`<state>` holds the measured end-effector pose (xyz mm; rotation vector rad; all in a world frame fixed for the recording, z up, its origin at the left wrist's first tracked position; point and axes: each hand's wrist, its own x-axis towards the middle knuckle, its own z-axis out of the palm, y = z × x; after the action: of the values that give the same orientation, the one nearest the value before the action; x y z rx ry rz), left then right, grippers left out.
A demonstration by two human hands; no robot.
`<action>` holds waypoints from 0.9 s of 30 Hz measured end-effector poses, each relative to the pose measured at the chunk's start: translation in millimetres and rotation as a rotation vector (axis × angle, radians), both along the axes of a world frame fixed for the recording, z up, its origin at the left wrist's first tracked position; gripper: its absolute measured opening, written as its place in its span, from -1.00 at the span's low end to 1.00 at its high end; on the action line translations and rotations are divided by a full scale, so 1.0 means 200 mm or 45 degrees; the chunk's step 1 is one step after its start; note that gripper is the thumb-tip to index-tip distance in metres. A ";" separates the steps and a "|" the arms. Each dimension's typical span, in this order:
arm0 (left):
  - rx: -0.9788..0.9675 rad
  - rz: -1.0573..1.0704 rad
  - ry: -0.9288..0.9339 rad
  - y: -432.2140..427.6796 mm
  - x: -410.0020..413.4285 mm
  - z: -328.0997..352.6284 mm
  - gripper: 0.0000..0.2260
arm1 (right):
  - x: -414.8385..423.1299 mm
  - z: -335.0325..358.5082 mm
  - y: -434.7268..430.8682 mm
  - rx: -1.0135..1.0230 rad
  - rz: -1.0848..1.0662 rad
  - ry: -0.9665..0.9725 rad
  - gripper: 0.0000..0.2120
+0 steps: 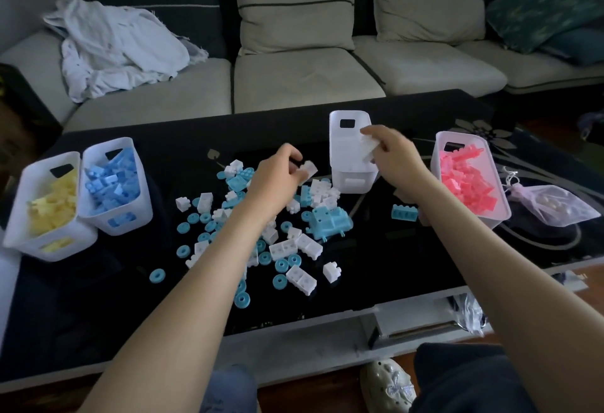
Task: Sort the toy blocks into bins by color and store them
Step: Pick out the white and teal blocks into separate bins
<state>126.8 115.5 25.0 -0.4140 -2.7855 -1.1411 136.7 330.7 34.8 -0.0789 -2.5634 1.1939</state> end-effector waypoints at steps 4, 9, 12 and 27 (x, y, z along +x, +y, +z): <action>0.106 0.036 0.057 0.14 -0.03 -0.01 -0.79 | -0.04 -0.04 -0.03 0.293 0.075 -0.170 -0.48; 0.211 -0.004 0.010 0.26 -0.07 -0.01 -0.75 | -0.08 -0.04 0.00 0.332 0.041 -0.307 -0.61; 0.160 -0.054 0.125 0.33 -0.09 -0.02 -0.74 | -0.06 -0.03 0.04 0.317 0.068 -0.346 -0.66; -0.523 -0.032 0.030 0.15 -0.05 -0.01 -0.28 | 0.07 0.07 -0.11 0.350 0.264 -0.081 -0.64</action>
<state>116.1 146.2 22.2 -0.4923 -2.9939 -0.5539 150.9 308.8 49.1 0.2188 -2.8203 0.9039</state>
